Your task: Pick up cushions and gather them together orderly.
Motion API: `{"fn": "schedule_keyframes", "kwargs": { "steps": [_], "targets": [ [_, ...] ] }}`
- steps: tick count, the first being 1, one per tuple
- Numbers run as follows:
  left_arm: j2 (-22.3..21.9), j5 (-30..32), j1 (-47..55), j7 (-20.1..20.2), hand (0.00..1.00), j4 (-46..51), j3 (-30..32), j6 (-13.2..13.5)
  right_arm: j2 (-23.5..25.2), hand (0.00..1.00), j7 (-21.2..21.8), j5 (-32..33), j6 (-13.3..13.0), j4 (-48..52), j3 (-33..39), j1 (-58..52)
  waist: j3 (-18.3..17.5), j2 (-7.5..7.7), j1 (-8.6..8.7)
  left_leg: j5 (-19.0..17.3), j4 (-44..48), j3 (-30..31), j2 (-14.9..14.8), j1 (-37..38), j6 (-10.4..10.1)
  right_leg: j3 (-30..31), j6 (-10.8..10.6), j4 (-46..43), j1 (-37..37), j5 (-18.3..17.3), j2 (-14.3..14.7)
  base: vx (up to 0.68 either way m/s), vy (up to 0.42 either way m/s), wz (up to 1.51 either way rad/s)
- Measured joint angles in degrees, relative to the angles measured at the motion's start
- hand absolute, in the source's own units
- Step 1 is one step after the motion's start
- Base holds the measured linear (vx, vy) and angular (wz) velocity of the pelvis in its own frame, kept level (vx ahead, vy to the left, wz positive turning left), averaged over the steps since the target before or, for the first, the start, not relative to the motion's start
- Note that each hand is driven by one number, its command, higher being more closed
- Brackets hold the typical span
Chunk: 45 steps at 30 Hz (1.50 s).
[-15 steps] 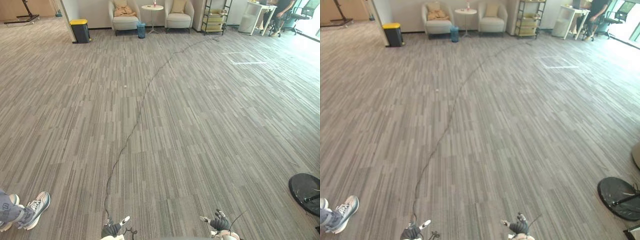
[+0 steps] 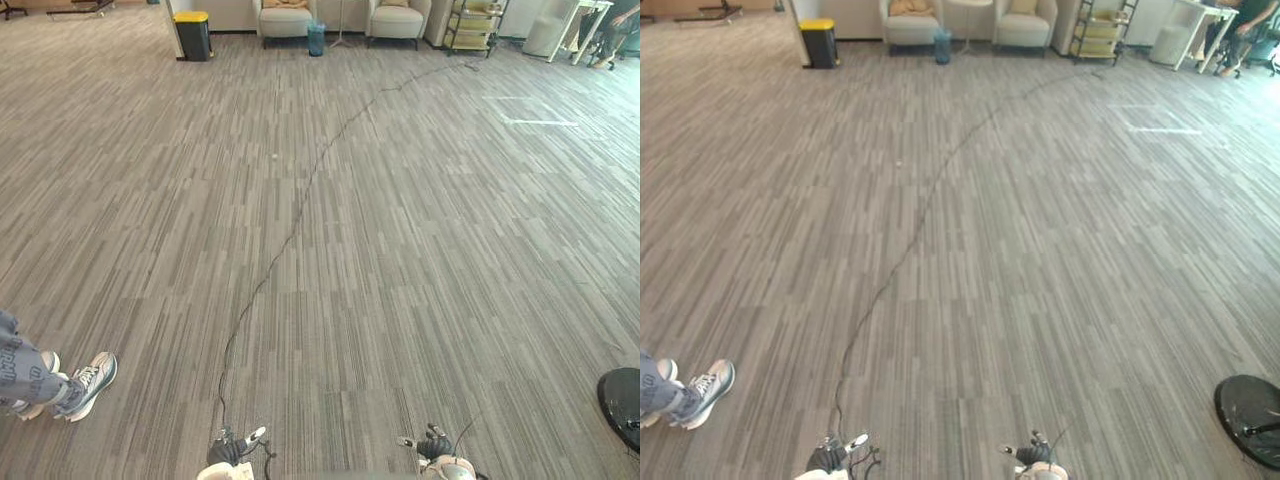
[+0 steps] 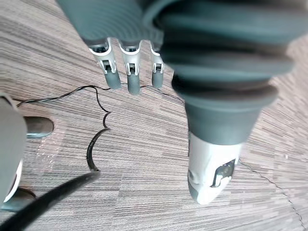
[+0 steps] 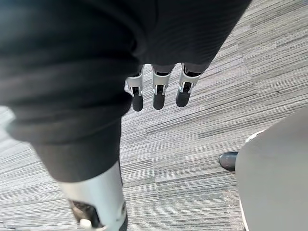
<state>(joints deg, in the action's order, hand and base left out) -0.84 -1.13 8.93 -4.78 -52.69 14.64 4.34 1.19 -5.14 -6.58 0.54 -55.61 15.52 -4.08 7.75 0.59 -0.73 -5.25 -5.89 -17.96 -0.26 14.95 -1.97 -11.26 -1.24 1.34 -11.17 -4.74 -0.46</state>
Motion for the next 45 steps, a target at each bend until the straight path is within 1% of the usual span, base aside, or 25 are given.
{"fn": "schedule_keyframes", "kwargs": {
  "steps": [6,9,19,28,30,32,33,34,35,36,37,38,39,41,42,43,44,45],
  "targets": [
    [0.15,1.08,-1.52,-0.20,0.00,-1.79,-0.57,-0.08,-0.84,0.00,-0.42,0.52,-0.05,-2.01,0.01,1.19,0.48,-0.33,0.06,0.60,-0.01,1.70,0.32,-0.87,0.41,-1.35,-0.16,0.00,0.12,-0.10,-0.39,-0.04,-0.036,0.15],
    [0.22,1.09,-1.63,-0.57,0.00,-1.93,-1.20,-0.07,-1.19,0.00,-0.51,2.41,-0.17,-2.33,-0.01,1.49,0.91,-0.62,0.28,1.02,-0.04,2.82,0.62,-1.07,0.62,-2.35,-0.18,-0.02,0.07,-0.12,-0.67,-0.07,-0.032,0.12],
    [1.93,2.11,-2.71,-1.16,0.00,-2.88,-5.11,-0.12,-1.37,0.00,-0.59,4.47,-0.63,-3.87,-0.15,2.05,1.35,0.05,0.28,1.81,-0.37,4.46,1.11,-1.43,1.16,-3.70,-0.18,-0.05,0.16,-0.12,-1.19,-0.07,-0.019,0.08],
    [2.33,2.10,-3.12,-1.15,0.00,-3.09,-5.05,-0.71,-1.57,0.00,-0.55,4.92,-0.55,-4.11,0.03,2.39,1.75,0.37,0.38,1.83,-0.03,4.59,1.30,-1.88,1.18,-3.91,-0.19,0.18,0.01,-0.08,-1.34,0.00,-0.002,0.01],
    [2.42,2.05,-3.48,-1.12,0.00,-2.99,-4.79,-0.87,-1.61,0.00,-0.52,5.50,-0.59,-4.10,0.09,2.67,2.81,0.46,0.42,1.57,1.06,4.39,1.10,-2.37,1.06,-3.85,-0.16,-0.51,0.16,-0.13,-1.40,-0.04,-0.024,0.02],
    [2.74,1.92,-3.87,-1.14,0.00,-2.48,-4.32,-0.89,-1.56,0.00,-0.50,5.73,-0.67,-3.98,0.22,3.09,3.96,0.89,0.43,-1.69,7.44,4.39,0.41,-5.64,0.97,-3.82,-0.05,-2.42,1.34,-0.98,-1.74,-0.06,-0.041,0.03],
    [2.73,1.62,-4.01,-1.12,0.00,-1.39,-4.06,-0.86,-1.59,0.00,-0.48,6.89,-0.98,-3.75,0.63,3.19,4.88,0.66,0.34,-5.38,14.99,4.38,-0.88,-9.38,0.84,-3.96,0.21,-4.61,2.22,-2.34,-1.79,-0.06,-0.056,0.00],
    [2.25,1.05,-3.98,-1.12,0.00,-0.78,-3.40,-0.87,-1.63,0.00,-0.51,7.39,-1.15,-3.61,1.90,3.21,5.49,-0.04,0.33,-8.51,21.23,4.39,-2.40,-11.84,0.58,-4.02,0.49,-6.65,2.88,-3.89,-1.43,-0.08,-0.041,0.02],
    [1.92,0.97,-3.97,-1.03,0.00,-0.24,-2.08,-0.96,-1.94,0.00,-0.53,8.34,-1.13,-2.54,2.49,2.97,6.23,-0.81,0.39,-11.70,28.99,3.68,-4.50,-14.65,0.18,-4.06,0.74,-9.49,3.53,-6.77,-0.93,-0.08,0.019,0.11],
    [1.81,0.86,-3.97,-0.95,0.00,0.92,-1.18,-0.95,-1.64,0.00,-0.56,9.06,-1.17,-1.43,2.43,2.63,6.93,-0.90,0.44,-12.38,38.78,1.93,-6.64,-18.37,-0.08,-4.02,1.35,-12.05,3.64,-8.81,-1.11,-0.04,0.059,0.11],
    [1.74,0.76,-3.93,-0.90,0.00,1.71,-0.29,-0.93,-1.57,0.00,-0.58,9.09,-1.15,-1.39,2.41,2.51,7.32,-0.30,0.36,-12.63,44.26,0.57,-8.15,-20.74,0.23,-4.06,1.53,-13.16,3.65,-9.54,-1.57,0.00,0.066,0.06],
    [1.68,0.44,-3.81,-0.85,0.00,2.32,-0.08,-0.93,-1.61,0.00,-0.59,9.14,-1.10,-1.41,2.42,2.50,7.35,-0.29,0.15,-13.24,47.64,-0.37,-9.57,-22.45,1.06,-4.05,1.74,-13.74,3.35,-10.06,-1.86,0.08,0.058,-0.02],
    [1.73,-0.26,-3.82,-0.71,0.00,2.70,-0.13,-0.77,-1.66,0.00,-0.78,9.30,-1.05,-1.43,2.60,2.46,7.50,-0.27,0.02,-13.89,48.77,-0.56,-10.90,-24.95,0.54,-3.99,1.33,-14.15,2.43,-10.59,-2.87,0.15,0.102,-0.03],
    [1.76,-1.07,-3.86,-0.50,0.00,3.12,-0.12,-0.69,-1.74,0.00,-1.05,9.48,-0.97,-1.50,2.65,2.46,7.58,-0.22,-0.13,-13.30,44.04,-0.27,-10.78,-26.91,0.13,-3.78,0.03,-14.12,1.71,-11.36,-4.81,0.20,0.186,-0.05],
    [1.76,-1.41,-3.86,-0.44,0.00,3.40,-0.11,-0.73,-1.79,0.00,-1.29,9.74,-0.95,-1.54,2.64,2.42,7.59,-0.20,-0.21,-10.63,36.13,0.28,-9.74,-27.91,-1.01,-3.42,-1.39,-13.99,1.15,-12.18,-6.77,0.31,0.305,-0.08],
    [1.72,-1.52,-3.84,-0.42,0.00,3.58,-0.13,-0.75,-1.87,0.00,-1.48,10.10,-0.96,-1.58,2.61,2.46,7.59,-0.22,-0.27,-7.32,30.44,1.50,-8.74,-28.29,-1.94,-2.96,-2.48,-13.94,0.89,-12.82,-7.86,0.47,0.415,-0.17],
    [1.70,-1.99,-3.84,-0.42,0.00,3.58,-0.29,-0.78,-2.07,0.00,-1.78,10.12,-0.78,-1.69,2.38,2.50,7.36,-0.02,-1.03,-0.59,26.76,1.27,-7.05,-27.72,-1.98,-1.67,-3.66,-12.89,0.46,-13.28,-9.27,0.32,0.269,-0.16],
    [1.78,-2.03,-3.91,-0.45,0.00,3.57,-0.41,-0.80,-2.30,0.00,-1.84,10.14,-0.74,-1.70,2.33,2.51,7.40,0.17,-1.35,1.07,25.81,1.12,-6.11,-27.36,-1.08,-1.05,-3.77,-11.87,0.06,-13.29,-9.67,0.36,0.262,-0.13]
  ]
}}
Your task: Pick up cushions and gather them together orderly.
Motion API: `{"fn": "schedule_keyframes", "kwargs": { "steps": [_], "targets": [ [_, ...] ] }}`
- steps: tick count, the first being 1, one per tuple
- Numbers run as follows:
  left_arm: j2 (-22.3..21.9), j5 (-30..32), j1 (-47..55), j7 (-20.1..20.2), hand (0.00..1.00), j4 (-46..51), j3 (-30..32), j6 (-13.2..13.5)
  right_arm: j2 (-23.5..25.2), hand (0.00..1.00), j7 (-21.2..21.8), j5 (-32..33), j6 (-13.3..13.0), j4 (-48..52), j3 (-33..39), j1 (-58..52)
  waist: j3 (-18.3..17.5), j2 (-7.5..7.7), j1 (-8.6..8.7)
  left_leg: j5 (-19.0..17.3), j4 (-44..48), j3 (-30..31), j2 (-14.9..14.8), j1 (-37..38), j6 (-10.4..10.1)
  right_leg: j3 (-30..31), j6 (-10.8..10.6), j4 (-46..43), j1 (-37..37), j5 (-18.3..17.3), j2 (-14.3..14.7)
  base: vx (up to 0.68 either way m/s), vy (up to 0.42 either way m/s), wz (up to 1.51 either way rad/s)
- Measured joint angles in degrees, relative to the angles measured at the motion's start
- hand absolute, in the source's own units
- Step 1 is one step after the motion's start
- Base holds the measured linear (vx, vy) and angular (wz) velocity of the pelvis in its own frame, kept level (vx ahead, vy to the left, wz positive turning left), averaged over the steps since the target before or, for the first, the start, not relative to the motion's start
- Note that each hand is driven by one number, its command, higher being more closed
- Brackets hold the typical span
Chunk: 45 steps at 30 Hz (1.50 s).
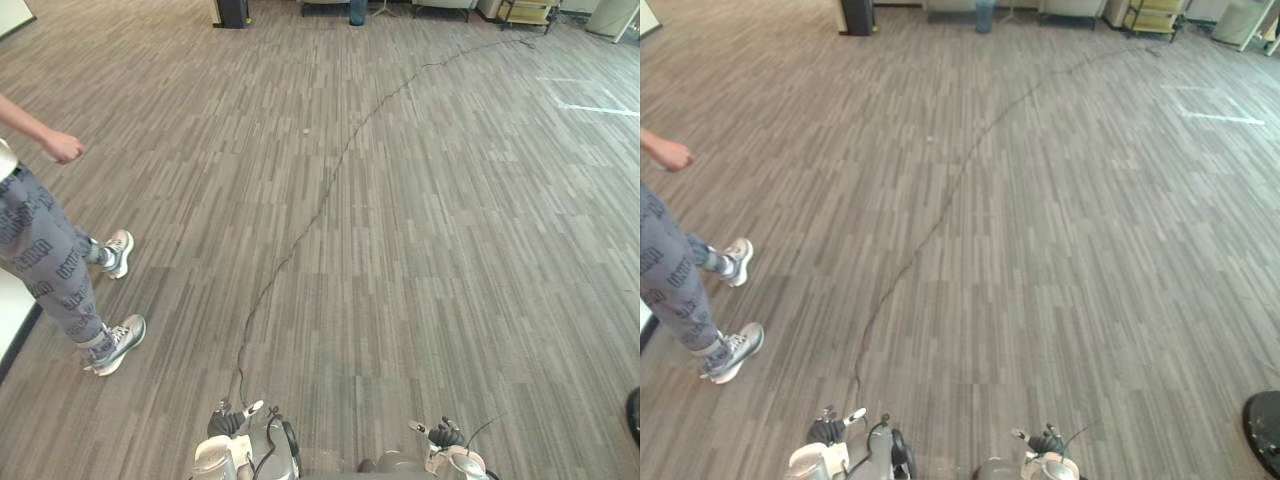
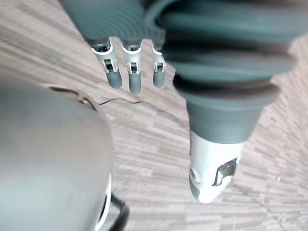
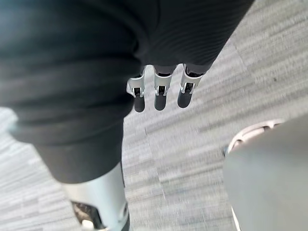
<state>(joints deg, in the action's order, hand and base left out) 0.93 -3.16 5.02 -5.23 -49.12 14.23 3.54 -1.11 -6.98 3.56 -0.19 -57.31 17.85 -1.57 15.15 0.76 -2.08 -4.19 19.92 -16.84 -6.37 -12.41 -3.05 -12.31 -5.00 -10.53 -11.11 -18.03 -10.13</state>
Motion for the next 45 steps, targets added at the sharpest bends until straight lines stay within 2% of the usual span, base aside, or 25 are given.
{"fn": "schedule_keyframes", "kwargs": {
  "steps": [2,5,8,10,13,16,17,19,20,21,22,23,25,26,28,31,34,36,37,38,39,40,41,44,45],
  "targets": [
    [0.48,-1.63,-0.92,0.02,0.00,0.15,0.12,0.28,0.56,0.00,-0.13,-0.15,0.42,-1.62,-0.17,0.45,-0.32,0.97,-1.30,-4.10,4.64,-1.64,0.97,-2.00,2.72,2.00,0.49,4.57,-0.97,3.48,-0.21,0.46,0.224,-0.10],
    [1.33,-1.57,-1.06,-0.04,0.00,0.00,0.53,0.07,0.98,0.00,-0.15,-0.21,0.56,-2.33,0.00,0.35,-1.11,1.95,-1.55,-9.54,12.66,-1.84,1.16,-3.41,3.88,3.72,-1.79,4.30,-2.62,5.22,-2.19,0.48,0.268,-0.14],
    [1.48,-1.38,-0.62,-0.49,0.00,-1.38,-0.15,-0.14,0.72,0.00,-0.08,-0.23,0.45,-2.12,0.11,0.23,-2.20,2.00,-1.28,-15.07,10.40,-1.71,2.90,0.78,4.18,6.17,-4.62,-13.33,3.87,3.38,-4.34,0.34,0.163,-0.25],
    [3.73,-0.72,-0.67,-0.68,0.00,-2.37,-3.61,-0.71,0.73,0.00,0.15,0.04,0.15,-0.52,-0.01,-0.14,-1.93,3.71,-0.21,-16.36,5.15,-2.58,6.20,8.97,4.95,9.07,-1.08,-44.05,16.85,8.22,-7.85,0.44,0.105,0.03],
    [4.06,-0.16,0.05,-0.75,0.00,-2.66,-5.47,-1.37,0.62,0.00,0.25,-0.14,-0.49,0.56,-0.12,0.20,-1.67,3.30,0.47,-17.15,-2.37,-1.10,6.48,20.37,5.30,3.37,1.72,-54.03,24.84,3.44,-5.26,0.49,0.034,0.13],
    [3.34,0.77,0.06,-0.75,0.00,-3.39,-6.13,-1.46,0.39,0.00,0.77,-0.16,-1.22,2.48,-0.35,2.03,-0.54,1.53,2.23,-17.34,-7.71,-0.87,4.56,27.07,4.84,-2.74,3.50,-43.97,32.78,1.16,-1.01,0.58,-0.008,0.20],
    [2.76,0.88,-0.03,-0.73,0.00,-3.48,-6.36,-1.47,-0.46,0.00,1.03,-0.20,-1.42,2.57,-0.61,2.90,0.03,0.52,2.78,-17.31,-9.01,-0.97,3.23,29.94,4.83,-5.05,4.88,-32.38,34.99,3.04,2.04,0.57,-0.054,0.27],
    [2.44,0.94,0.22,-0.67,0.00,-3.68,-6.50,-1.43,-1.31,0.00,1.27,-0.41,-1.37,2.25,-1.37,2.54,-0.08,0.84,2.99,-17.32,-10.46,0.90,3.24,33.66,4.81,-4.39,5.49,-12.20,35.75,12.11,5.88,0.77,-0.126,0.48],
    [2.35,1.50,0.07,-0.66,0.00,-4.52,-6.43,-1.41,-1.53,0.00,1.34,-0.34,-1.23,1.59,-1.23,1.86,-0.27,1.09,3.55,-16.92,-11.27,3.36,3.35,36.35,4.07,-2.45,11.13,-8.28,34.65,23.34,6.97,0.71,-0.138,0.42],
    [1.45,1.95,-0.93,-0.62,0.00,-5.67,-6.39,-1.45,-2.70,0.00,1.41,-0.56,-1.08,1.24,-0.82,2.49,-0.25,-1.33,3.16,-15.91,-11.02,3.84,1.52,36.59,2.34,-3.15,11.05,-10.84,34.98,21.66,8.22,0.70,-0.151,0.18],
    [0.56,2.22,-1.66,-0.27,0.00,-6.04,-6.14,-1.32,-2.92,0.00,1.41,-1.20,-0.82,1.20,-0.15,3.38,0.07,-2.29,3.09,-12.78,-9.38,5.40,0.69,36.28,-1.43,-3.02,12.09,-15.36,35.93,17.51,8.61,0.52,-0.138,-0.11],
    [0.36,2.59,-1.77,-0.22,0.00,-6.15,-6.00,-1.34,-2.85,0.00,1.49,-1.16,-0.78,1.30,0.36,3.41,0.18,-2.46,3.10,-11.51,-8.46,6.08,0.55,36.31,-1.98,-3.13,12.36,-16.88,35.99,16.00,8.55,0.66,-0.214,-0.07],
    [-0.77,3.77,-1.63,-0.22,0.00,-6.11,-2.86,-1.46,-1.96,0.00,1.31,-1.12,-0.69,2.83,2.23,2.39,0.54,-3.50,3.64,-2.66,10.41,8.75,-2.53,30.46,-0.96,-4.73,12.20,-18.72,31.13,8.87,9.77,0.72,-0.227,0.09],
    [-1.53,4.27,-1.53,0.02,0.00,-4.84,-1.53,-1.53,-1.69,0.00,1.25,-1.03,-0.47,4.47,2.10,1.29,0.92,-4.28,3.63,4.61,26.83,9.59,-6.26,22.79,-2.15,-4.80,12.63,-16.09,26.51,6.78,11.64,0.64,-0.146,0.15],
    [-1.60,4.23,-1.30,0.30,0.00,-2.32,0.32,-1.45,-0.32,0.00,0.96,-0.77,-0.27,5.11,1.67,0.57,1.50,-4.05,2.28,-1.05,45.64,7.64,-10.46,13.11,-1.95,-4.38,13.53,-13.05,19.16,4.82,13.71,0.63,-0.085,-0.09],
    [-0.74,3.95,0.34,0.40,0.00,2.21,0.03,-0.89,1.09,0.00,0.79,-0.55,0.13,4.41,-0.35,-0.25,1.24,-1.10,1.21,-7.65,45.47,3.57,-10.31,2.28,-0.41,-2.30,12.44,-4.87,7.12,3.06,13.62,0.54,-0.068,-0.18],
    [-1.40,2.98,0.28,0.40,0.00,3.94,0.02,-0.17,1.23,0.00,0.55,0.09,0.48,3.16,0.07,-0.18,1.20,-0.65,-0.73,-10.11,23.35,0.06,-5.81,-3.25,0.04,0.34,10.54,0.41,-1.27,3.06,11.21,0.65,0.027,-0.45],
    [-1.61,2.96,0.26,0.33,0.00,4.60,-0.06,-0.02,1.20,0.00,0.22,1.01,0.50,2.08,0.19,-0.12,1.49,0.00,-1.36,-3.78,-0.16,2.29,0.19,-3.72,0.02,2.37,8.22,3.74,-6.01,1.75,8.60,0.62,0.130,-0.50],
    [-1.74,2.87,0.28,0.31,0.00,4.58,-0.12,-0.02,1.18,0.00,0.18,1.06,0.48,2.07,0.17,-0.08,1.47,-0.28,-1.44,-2.13,-4.42,3.37,0.76,-3.74,-0.11,2.96,8.01,4.45,-6.77,1.62,8.61,0.59,0.216,-0.62],
    [-1.74,2.43,0.23,0.10,0.00,4.50,-0.64,0.04,0.93,0.00,0.01,1.08,0.46,1.11,0.09,-0.38,1.32,-0.39,-2.07,6.69,-8.64,5.79,1.54,-3.52,-0.64,5.42,6.82,6.03,-8.87,0.93,8.23,0.49,0.208,-0.60],
    [-1.40,2.53,-0.01,0.06,0.00,4.20,-1.13,0.01,1.16,0.00,-0.12,1.09,0.46,0.63,0.09,-0.07,0.72,0.12,-2.19,9.77,-8.37,5.83,2.50,-3.41,1.15,6.85,6.76,5.92,-9.27,0.91,7.73,0.86,0.365,-0.60],
    [0.50,2.73,-0.47,0.11,0.00,3.54,-2.33,-0.02,2.56,0.00,-0.16,1.07,0.41,0.30,0.07,0.47,-0.08,2.38,-1.47,6.94,-5.97,5.11,3.90,-4.38,2.79,8.14,6.05,2.94,-7.32,1.52,5.12,0.51,0.212,-0.25],
    [0.69,2.72,-0.64,0.15,0.00,3.46,-2.40,-0.06,2.78,0.00,-0.16,1.05,0.30,0.33,0.15,0.44,-0.17,2.71,-1.35,5.73,-4.55,4.94,4.01,-4.77,3.37,8.59,5.59,1.27,-6.56,1.78,4.70,0.76,0.321,-0.21],
    [1.36,2.88,-1.36,-0.18,0.00,1.82,-2.57,-0.11,3.30,0.00,0.17,0.97,-0.07,0.38,1.83,-0.73,-0.21,4.09,-1.60,-3.98,2.54,1.57,4.77,-0.58,4.65,11.65,-0.78,-26.82,2.92,6.42,0.96,0.64,0.264,-0.44],
    [2.31,2.85,-2.03,-0.36,0.00,0.18,-3.34,-0.29,3.31,0.00,0.45,1.04,-0.64,1.02,1.76,-0.74,0.55,4.38,-0.85,-7.51,2.97,0.76,5.62,4.69,4.59,10.36,-2.52,-43.91,9.15,9.00,-1.94,0.54,0.178,-0.37]
  ]
}}
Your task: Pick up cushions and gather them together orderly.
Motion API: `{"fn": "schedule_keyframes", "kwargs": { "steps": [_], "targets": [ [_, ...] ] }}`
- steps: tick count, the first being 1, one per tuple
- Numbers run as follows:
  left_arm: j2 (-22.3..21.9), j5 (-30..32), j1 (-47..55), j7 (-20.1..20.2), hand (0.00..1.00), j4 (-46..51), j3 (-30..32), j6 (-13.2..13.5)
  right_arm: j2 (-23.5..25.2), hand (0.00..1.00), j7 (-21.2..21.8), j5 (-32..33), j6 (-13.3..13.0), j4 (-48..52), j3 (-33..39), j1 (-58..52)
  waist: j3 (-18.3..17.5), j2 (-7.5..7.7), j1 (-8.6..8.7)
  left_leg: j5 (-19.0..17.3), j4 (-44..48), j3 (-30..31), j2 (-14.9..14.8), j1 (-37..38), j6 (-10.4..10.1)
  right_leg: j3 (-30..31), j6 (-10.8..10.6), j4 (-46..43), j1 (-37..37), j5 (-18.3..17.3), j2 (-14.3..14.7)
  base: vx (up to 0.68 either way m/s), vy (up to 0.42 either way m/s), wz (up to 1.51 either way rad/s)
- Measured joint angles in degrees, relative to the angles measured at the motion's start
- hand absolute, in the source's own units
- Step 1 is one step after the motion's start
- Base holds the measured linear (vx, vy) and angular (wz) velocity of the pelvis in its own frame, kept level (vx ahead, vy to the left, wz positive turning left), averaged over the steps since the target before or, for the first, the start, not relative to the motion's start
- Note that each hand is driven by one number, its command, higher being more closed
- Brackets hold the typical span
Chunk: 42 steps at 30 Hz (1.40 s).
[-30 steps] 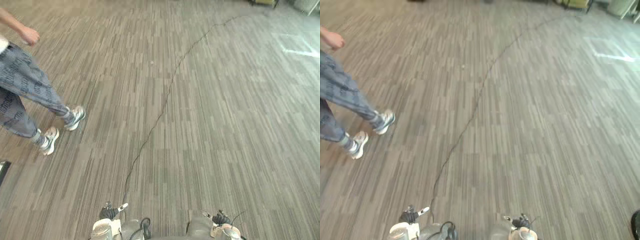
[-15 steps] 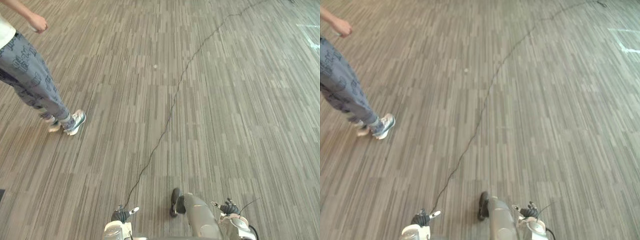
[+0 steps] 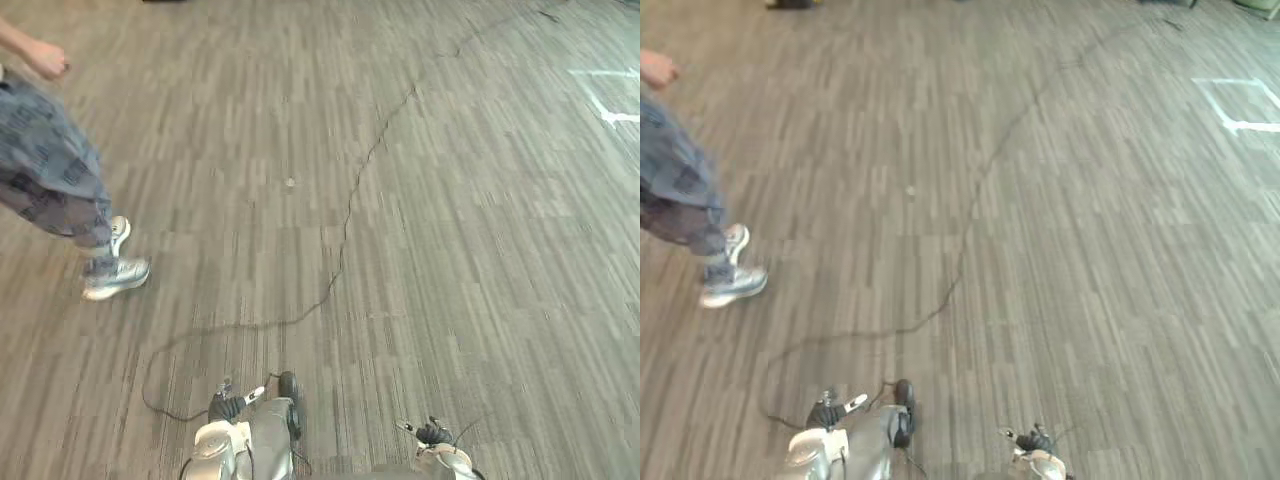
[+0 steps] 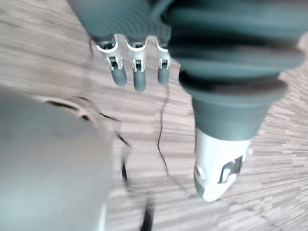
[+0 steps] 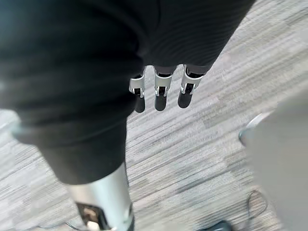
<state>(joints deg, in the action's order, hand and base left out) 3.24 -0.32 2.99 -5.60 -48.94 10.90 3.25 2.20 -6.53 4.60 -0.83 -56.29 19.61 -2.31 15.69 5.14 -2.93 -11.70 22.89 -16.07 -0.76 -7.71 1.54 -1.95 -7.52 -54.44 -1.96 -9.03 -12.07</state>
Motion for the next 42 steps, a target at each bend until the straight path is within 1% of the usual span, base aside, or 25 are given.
{"fn": "schedule_keyframes", "kwargs": {
  "steps": [3,6,8,9,10,11,12,13,14,15,17,19,20,22,25,26,28,30,31,33,34,35,38,40,42],
  "targets": [
    [0.41,-0.78,0.05,-0.40,0.00,-2.62,-1.79,-0.52,-0.87,0.00,0.52,-0.16,-0.76,2.19,-1.45,-0.26,0.48,-1.38,1.24,-3.97,-2.69,-1.93,-1.08,9.58,-0.54,-7.84,4.42,-10.11,8.01,-3.87,-2.94,0.47,0.120,-0.43],
    [0.75,-1.08,0.00,-0.33,0.00,-3.59,-2.06,-0.60,-0.94,0.00,1.00,-0.27,-1.41,3.76,-2.09,0.29,0.40,-1.35,1.71,-5.58,-8.84,-4.36,-2.81,18.08,-2.31,-16.02,5.15,0.22,17.91,-7.14,-1.38,0.52,0.029,-0.43],
    [0.53,-1.08,0.49,-0.32,0.00,-4.24,-2.35,-0.95,-2.27,0.00,1.56,-0.29,-1.33,3.35,-2.88,1.61,0.43,-2.14,3.40,-4.95,-15.32,-7.69,-3.86,24.44,-3.51,-23.23,6.91,24.48,21.31,-2.79,3.22,0.66,-0.017,-0.39],
    [0.55,-1.06,0.49,-0.31,0.00,-4.49,-2.57,-0.95,-2.31,0.00,1.63,-0.30,-1.32,3.21,-2.91,1.73,0.45,-2.16,3.56,-4.91,-16.26,-8.29,-3.81,25.29,-3.59,-24.15,7.55,28.59,21.39,-1.01,3.79,0.67,-0.043,-0.24],
    [0.60,-1.04,0.47,-0.32,0.00,-5.22,-2.94,-0.98,-2.59,0.00,1.65,-0.29,-1.26,2.97,-2.85,1.88,0.45,-2.28,4.07,-5.25,-18.07,-9.02,-3.57,28.37,-6.01,-26.71,9.09,39.90,21.79,4.53,5.91,0.73,-0.080,-0.09],
    [0.46,-0.99,0.61,-0.34,0.00,-5.56,-2.94,-0.98,-3.08,0.00,1.76,-0.22,-1.14,2.91,-2.68,1.62,0.35,-2.32,4.45,-6.19,-18.59,-8.90,-3.23,30.92,-7.74,-27.77,13.75,43.49,21.43,10.27,6.73,0.74,-0.094,-0.05],
    [0.14,-0.99,0.65,-0.34,0.00,-6.00,-2.99,-1.03,-3.51,0.00,1.82,-0.24,-1.13,2.92,-2.51,1.68,0.21,-2.72,4.60,-6.42,-18.68,-8.72,-3.74,31.96,-8.13,-28.04,15.64,42.96,21.07,12.95,6.97,0.75,-0.100,-0.20],
    [-0.78,-0.97,0.61,-0.27,0.00,-6.98,-2.85,-1.11,-4.56,0.00,2.01,-0.35,-1.06,2.93,-2.00,1.92,-0.55,-5.59,4.67,-5.35,-17.68,-8.75,-5.73,33.16,-10.86,-28.74,19.20,37.11,22.24,11.57,7.94,0.70,-0.149,-0.35],
    [-1.75,-0.85,0.91,-0.21,0.00,-6.92,-2.83,-1.11,-4.62,0.00,2.08,-0.94,-1.04,3.65,-1.06,1.86,-0.84,-6.97,5.19,-2.91,-9.54,-7.50,-8.64,31.41,-13.26,-28.57,19.41,32.16,22.18,6.75,8.52,0.69,-0.186,-0.40],
    [-1.89,-0.84,0.90,-0.23,0.00,-6.93,-2.79,-1.12,-4.52,0.00,2.08,-1.38,-1.02,3.84,-0.70,1.85,-0.74,-7.19,5.37,-1.74,-4.97,-6.82,-9.75,30.03,-13.05,-28.30,19.36,31.49,21.48,5.41,9.07,0.80,-0.275,-0.41],
    [-2.73,-0.81,1.05,-0.02,0.00,-6.36,-0.51,-1.17,-4.03,0.00,2.00,-2.27,-0.60,4.32,-0.65,1.52,-0.77,-8.00,5.50,6.46,18.25,-2.69,-15.15,21.24,-9.82,-26.35,19.17,32.63,17.06,2.04,12.24,0.60,-0.179,-0.53],
    [-2.82,-0.98,1.23,0.07,0.00,-3.05,2.05,-0.93,-2.65,0.00,1.70,-2.24,0.05,4.84,-2.58,0.96,0.38,-7.30,3.37,1.97,43.62,-0.09,-18.39,10.11,-8.51,-20.70,19.73,36.01,6.53,-1.68,16.52,0.64,-0.114,-1.04],
    [-2.79,-0.98,1.29,0.05,0.00,-2.55,2.07,-0.88,-2.52,0.00,1.70,-2.19,0.12,4.93,-2.78,0.91,0.57,-6.97,3.12,1.23,44.77,0.11,-18.06,8.56,-8.33,-19.47,19.70,36.80,4.91,-2.19,16.88,0.71,-0.101,-1.11],
    [-2.20,-1.21,2.28,0.31,0.00,0.48,2.18,0.36,-2.12,0.00,1.61,-2.08,0.31,4.53,-4.70,0.50,0.46,-5.16,2.41,-2.06,38.91,0.91,-14.83,-1.39,-5.54,-13.11,18.27,41.90,-3.34,-3.89,17.59,0.57,-0.046,-1.20],
    [-3.49,-2.22,2.51,0.50,0.00,2.56,3.86,0.79,-2.22,0.00,1.44,-2.09,0.36,3.79,-4.55,0.75,0.56,-5.30,0.77,-3.63,22.18,3.50,-9.88,-8.67,-4.94,-5.71,16.16,43.85,-9.16,-5.79,16.84,0.59,0.094,-1.32],
    [-4.20,-2.44,2.52,0.32,0.00,2.95,3.94,1.36,-2.22,0.00,1.39,-2.13,0.40,3.36,-4.23,0.35,0.61,-5.13,0.24,-1.78,8.80,7.79,-5.31,-9.83,-6.36,-1.57,14.37,44.84,-11.63,-6.97,15.20,0.61,0.197,-1.22],
    [-4.27,-3.24,2.53,0.07,0.00,2.80,3.60,1.52,-2.39,0.00,1.38,-2.19,0.08,2.51,-4.13,-0.02,0.40,-5.45,-0.14,2.56,-4.04,11.25,-3.09,-10.21,-7.31,2.62,12.20,46.63,-14.62,-8.29,14.22,0.62,0.277,-1.45],
    [-4.34,-4.43,2.57,-0.09,0.00,2.80,3.76,1.58,-2.37,0.00,1.35,-2.24,-0.02,2.43,-4.19,-0.73,0.21,-5.40,-0.71,8.26,-6.19,11.22,-3.86,-10.28,-6.14,5.67,10.24,46.37,-16.92,-10.70,13.50,0.60,0.306,-1.39],
    [-3.70,-4.41,2.61,-0.02,0.00,2.86,3.82,1.58,-1.40,0.00,1.38,-2.24,0.00,2.61,-4.64,-1.72,-0.94,-4.12,-0.94,11.50,-1.25,9.70,-3.55,-10.57,-5.02,7.13,8.13,44.06,-17.58,-12.42,11.97,0.58,0.290,-1.06],
    [-1.72,-4.38,2.40,-0.04,0.00,2.20,3.79,1.47,0.70,0.00,1.40,-2.19,-0.44,3.86,-4.49,-3.41,-2.41,-0.62,-0.50,5.48,3.69,5.95,-3.54,-9.88,-4.33,6.38,5.94,29.62,-11.72,-12.98,8.61,0.78,0.368,-1.15],
    [-1.15,-4.37,2.31,-0.23,0.00,2.03,3.75,1.42,1.14,0.00,1.75,-2.22,-0.65,3.99,-4.42,-3.34,-2.43,0.32,-0.60,2.47,4.79,3.66,-3.20,-7.51,-3.77,4.57,2.11,13.76,-3.98,-8.96,6.00,0.90,0.463,-1.02],
    [-0.45,-4.36,1.96,-0.47,0.00,0.91,3.19,1.13,1.26,0.00,1.92,-2.28,-0.90,4.38,-4.00,-3.24,-1.99,0.49,0.16,-0.31,4.54,2.44,-2.12,-3.57,-3.10,1.24,0.94,2.79,0.16,-7.72,2.97,0.60,0.349,-0.69],
    [-0.44,-4.38,2.27,-0.75,0.00,-1.30,2.32,0.92,0.19,0.00,2.18,-2.41,-1.00,5.40,-4.36,-3.34,-1.36,-0.65,1.01,-4.38,1.77,1.44,-1.60,6.26,-2.42,-5.85,2.54,-4.27,3.19,-9.38,0.32,0.53,0.223,-0.18],
    [0.08,-4.40,2.31,-0.77,0.00,-2.86,0.34,0.95,-1.46,0.00,2.18,-2.44,-1.40,4.67,-6.53,-2.12,-1.27,-1.27,1.23,-4.48,-6.40,-0.79,-1.72,15.29,-2.61,-13.05,5.02,1.93,10.33,-12.30,0.65,0.49,0.135,-0.19],
    [-0.19,-4.42,2.17,-0.79,0.00,-3.53,-0.36,0.94,-2.69,0.00,2.30,-2.42,-1.42,3.54,-6.94,0.16,-0.67,-2.40,1.86,-4.12,-11.50,-2.68,-2.23,19.96,-3.25,-18.82,6.04,12.04,15.97,-11.31,1.33,0.56,0.113,-0.37]
  ]
}}
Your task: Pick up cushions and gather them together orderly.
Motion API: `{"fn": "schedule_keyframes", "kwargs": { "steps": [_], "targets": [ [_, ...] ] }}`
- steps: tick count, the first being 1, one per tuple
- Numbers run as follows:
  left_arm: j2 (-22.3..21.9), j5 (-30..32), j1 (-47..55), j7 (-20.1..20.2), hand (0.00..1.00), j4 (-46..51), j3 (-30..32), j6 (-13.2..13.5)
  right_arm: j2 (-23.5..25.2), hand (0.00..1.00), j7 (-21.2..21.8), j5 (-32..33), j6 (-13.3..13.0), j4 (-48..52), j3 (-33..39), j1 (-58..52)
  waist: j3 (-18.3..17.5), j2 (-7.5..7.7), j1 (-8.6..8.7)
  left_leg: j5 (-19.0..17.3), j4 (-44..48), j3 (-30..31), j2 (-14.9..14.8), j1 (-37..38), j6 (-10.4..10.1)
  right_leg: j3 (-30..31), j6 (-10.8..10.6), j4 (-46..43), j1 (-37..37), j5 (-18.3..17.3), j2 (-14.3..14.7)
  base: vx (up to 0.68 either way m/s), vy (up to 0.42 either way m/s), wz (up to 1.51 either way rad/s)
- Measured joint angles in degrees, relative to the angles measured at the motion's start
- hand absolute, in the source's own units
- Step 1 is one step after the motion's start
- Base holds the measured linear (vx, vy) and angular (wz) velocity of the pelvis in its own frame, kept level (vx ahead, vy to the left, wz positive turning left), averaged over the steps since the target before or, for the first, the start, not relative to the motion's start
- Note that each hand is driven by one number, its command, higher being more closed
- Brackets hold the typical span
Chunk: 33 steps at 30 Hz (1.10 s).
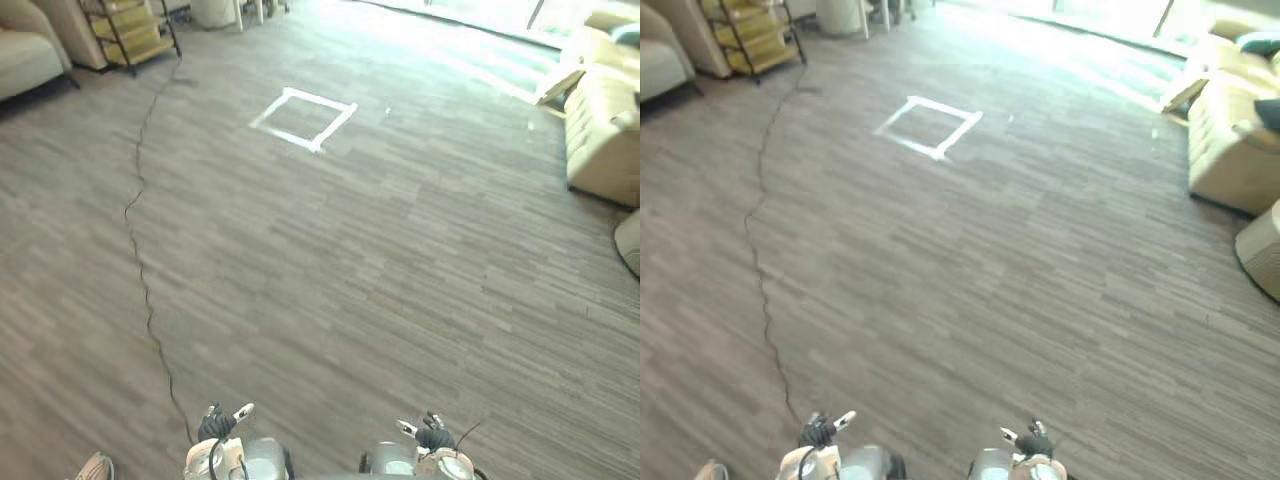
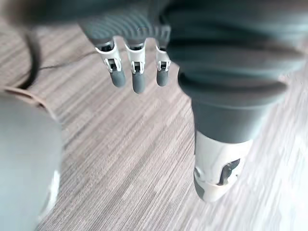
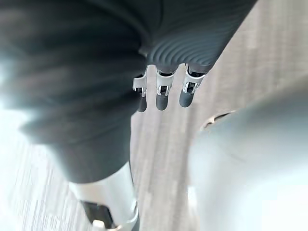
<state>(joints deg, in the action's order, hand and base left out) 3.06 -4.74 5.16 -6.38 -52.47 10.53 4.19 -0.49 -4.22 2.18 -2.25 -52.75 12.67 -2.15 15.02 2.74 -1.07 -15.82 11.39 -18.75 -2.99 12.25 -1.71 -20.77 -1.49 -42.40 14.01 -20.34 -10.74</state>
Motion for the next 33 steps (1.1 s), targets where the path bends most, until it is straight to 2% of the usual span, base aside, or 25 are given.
{"fn": "schedule_keyframes", "kwargs": {
  "steps": [1,2,3,4,5,6,8,10,11,12,13,15,18,19,21,22,23,24,25,26,27,28,29,30,33],
  "targets": [
    [-0.07,0.03,0.05,0.01,0.00,-0.38,-1.08,-0.03,-0.69,0.00,0.14,0.01,0.04,-0.23,-0.18,1.57,0.64,-1.12,0.86,0.50,-3.25,-1.41,-0.35,2.75,-0.87,-4.12,0.85,9.19,2.75,3.48,1.24,0.63,0.109,-0.40],
    [-0.05,0.04,0.11,0.03,0.00,-0.56,-1.46,-0.03,-0.87,0.00,0.27,0.03,0.00,-0.30,-0.23,2.04,0.83,-1.45,1.15,0.72,-4.58,-1.84,-0.37,3.68,-1.27,-5.15,0.99,13.79,3.67,5.77,2.02,0.54,0.075,-0.33],
    [0.04,0.07,0.20,0.03,0.00,-1.14,-1.82,0.00,-0.86,0.00,0.61,0.05,-0.04,-0.30,-0.26,2.68,0.87,-1.51,1.74,0.74,-6.70,-2.73,0.07,5.91,-2.10,-6.39,1.59,23.21,5.39,11.18,3.67,0.61,0.032,-0.20],
    [0.13,0.11,0.14,0.01,0.00,-1.66,-2.41,-0.01,-0.80,0.00,0.88,0.08,-0.10,-0.11,-0.27,2.69,0.82,-1.33,1.96,-0.45,-6.92,-2.43,0.67,8.58,-4.13,-5.65,3.05,27.28,6.36,14.63,5.00,0.82,-0.011,-0.09],
    [-0.05,0.63,0.16,0.08,0.00,-1.84,-2.63,0.00,-1.02,0.00,0.93,0.14,-0.14,-0.05,-0.20,2.80,0.68,-1.91,2.15,-1.27,-5.56,-1.35,0.24,10.61,-5.46,-2.60,8.35,25.29,6.52,20.43,6.29,0.59,-0.033,0.02],
    [-0.06,0.74,0.18,0.10,0.00,-1.85,-2.63,0.00,-1.05,0.00,0.94,0.14,-0.14,-0.05,-0.21,2.80,0.63,-2.01,2.15,-1.30,-5.24,-1.15,0.13,10.65,-5.51,-2.45,8.58,24.94,6.60,20.79,6.36,0.78,-0.137,0.05],
    [-1.02,1.29,0.12,0.14,0.00,-2.02,-2.83,0.07,-1.96,0.00,1.10,0.02,-0.20,0.03,0.18,2.68,-0.68,-4.16,2.17,-0.40,9.52,2.49,-4.03,6.10,-6.78,-2.57,10.09,19.55,6.31,18.43,7.35,0.76,-0.178,-0.03],
    [-2.39,1.24,-0.13,0.19,0.00,-1.78,-2.35,0.13,-2.50,0.00,0.88,0.09,-0.02,0.11,0.29,2.75,0.12,-6.85,2.16,7.58,33.53,5.55,-10.02,-3.31,-8.19,-2.66,10.55,19.82,1.09,13.73,10.22,0.80,-0.170,-0.11],
    [-2.74,1.21,-0.15,0.47,0.00,-0.88,-1.07,0.45,-2.50,0.00,0.76,0.16,0.29,-0.58,0.33,2.76,0.99,-6.85,2.02,5.97,47.71,5.58,-12.85,-8.23,-6.77,-1.92,10.59,22.04,-4.84,11.54,12.16,0.71,-0.131,-0.14],
    [-2.60,1.25,-0.18,0.48,0.00,-0.40,-0.62,0.47,-2.33,0.00,0.75,0.15,0.42,-0.82,0.35,2.74,1.40,-6.34,1.94,5.05,50.43,5.56,-13.12,-9.25,-6.10,-1.48,10.61,22.79,-7.16,10.92,12.57,0.68,-0.119,-0.26],
    [-1.37,1.20,-0.15,0.43,0.00,1.25,-0.50,0.54,-1.51,0.00,0.60,0.33,0.66,-2.35,0.09,2.72,2.56,-4.14,1.25,2.83,54.13,4.84,-12.58,-12.48,-4.47,0.14,10.50,26.07,-14.38,9.47,12.79,0.61,-0.128,-0.39],
    [-0.28,1.15,-0.12,0.45,0.00,2.83,-0.48,0.74,-0.93,0.00,0.43,0.58,0.79,-3.40,-0.36,2.62,2.30,-2.45,0.77,1.37,49.99,3.05,-10.74,-18.25,-3.63,2.74,9.99,30.73,-19.72,8.95,12.83,0.62,-0.135,-0.64],
    [-0.87,0.60,-0.12,0.64,0.00,5.38,-0.37,1.80,-0.62,0.00,-0.08,0.74,0.80,-3.26,0.37,3.09,2.91,-2.09,-0.32,0.73,28.45,3.05,-5.89,-27.41,-2.43,8.17,7.79,36.56,-26.68,8.57,12.30,0.60,-0.014,-0.93],
    [-1.70,0.46,-0.14,0.47,0.00,5.91,-0.39,1.84,-0.66,0.00,-0.45,0.71,0.80,-3.33,0.62,2.93,3.21,-2.65,-0.87,4.62,13.30,6.89,-2.87,-28.28,-4.01,10.56,6.39,38.65,-29.58,7.77,11.79,0.45,0.104,-0.75],
    [-2.71,0.04,-0.03,0.29,0.00,5.74,-0.52,1.81,-1.91,0.00,-0.61,0.64,0.65,-3.30,0.53,1.87,2.80,-4.64,-1.54,9.52,-0.20,10.56,-2.71,-29.08,-5.41,13.89,4.14,41.32,-32.84,6.31,12.73,0.69,0.262,-1.02],
    [-2.61,-0.46,-0.07,0.50,0.00,5.93,-0.43,1.97,-1.83,0.00,-0.86,0.66,0.71,-3.35,0.62,0.91,2.48,-4.64,-2.34,14.98,2.79,11.22,-2.60,-30.26,-2.94,15.83,2.36,41.43,-35.92,3.59,11.97,0.62,0.313,-0.93],
    [-2.36,-0.54,-0.03,0.47,0.00,5.95,-0.34,2.09,-1.77,0.00,-0.91,0.66,0.76,-3.36,0.60,0.60,2.05,-4.07,-2.42,16.03,4.18,10.98,-2.12,-30.37,-2.66,16.29,1.79,41.04,-36.43,2.80,11.19,0.68,0.302,-0.74],
    [-1.82,-0.06,-0.04,0.41,0.00,5.66,-0.37,2.07,-0.61,0.00,-0.89,0.59,0.73,-3.12,0.69,-0.72,0.35,-1.93,-2.10,16.09,8.67,9.52,-0.97,-31.44,-1.65,17.47,0.21,35.97,-35.18,0.84,8.48,0.72,0.275,-0.60],
    [-1.16,0.04,-0.12,0.41,0.00,5.65,-0.30,2.09,0.21,0.00,-0.89,0.59,0.59,-2.88,0.84,-1.28,0.05,-0.40,-2.09,12.83,10.90,7.95,-0.06,-30.45,0.74,18.18,-1.37,24.71,-30.68,-0.05,6.26,0.73,0.258,-0.56],
    [-0.88,0.04,-0.12,0.42,0.00,5.63,-0.34,2.09,0.42,0.00,-0.88,0.75,0.57,-2.86,1.02,-1.44,0.07,0.09,-2.09,11.86,10.98,7.48,0.23,-29.67,1.12,18.29,-1.59,19.43,-28.66,0.09,5.38,0.70,0.262,-0.45],
    [0.27,0.01,-0.18,0.40,0.00,5.20,-0.48,2.03,1.36,0.00,-0.78,0.93,0.57,-2.42,1.97,-1.13,0.41,2.07,-1.86,9.04,10.56,6.09,2.06,-26.22,2.11,18.13,-3.68,1.91,-21.18,4.74,1.89,0.67,0.248,-0.17],
    [1.12,0.08,-0.63,0.16,0.00,3.46,-0.80,1.41,1.59,0.00,-0.61,0.72,0.51,-2.04,1.89,-0.71,0.70,2.93,-0.92,6.54,10.23,5.07,3.57,-21.01,2.41,16.63,-3.55,-12.67,-16.20,9.92,-1.94,0.65,0.231,-0.09],
    [1.25,0.05,-0.64,0.08,0.00,3.03,-1.12,1.12,1.39,0.00,-0.59,0.56,0.48,-1.94,1.87,-0.63,0.77,2.78,-0.67,5.46,9.99,5.11,3.79,-18.87,2.56,15.21,-3.34,-15.67,-15.32,9.82,-3.29,0.78,0.231,-0.05],
    [0.94,0.08,-0.58,-0.08,0.00,1.83,-1.37,0.75,0.80,0.00,-0.45,0.24,0.10,-1.59,1.52,-0.62,1.22,1.14,-0.29,2.91,8.27,5.03,3.56,-12.73,2.97,11.42,-1.20,-19.83,-12.82,8.12,-4.93,0.64,0.159,-0.15],
    [0.75,0.06,-0.43,-0.07,0.00,-0.06,-2.23,0.45,0.00,0.00,-0.35,0.15,-0.65,-0.21,0.32,-0.14,1.21,-0.22,0.37,1.61,1.16,4.53,2.25,-2.97,2.85,6.15,-0.56,-15.99,-5.95,3.53,-3.65,0.66,0.085,-0.12]
  ]
}}
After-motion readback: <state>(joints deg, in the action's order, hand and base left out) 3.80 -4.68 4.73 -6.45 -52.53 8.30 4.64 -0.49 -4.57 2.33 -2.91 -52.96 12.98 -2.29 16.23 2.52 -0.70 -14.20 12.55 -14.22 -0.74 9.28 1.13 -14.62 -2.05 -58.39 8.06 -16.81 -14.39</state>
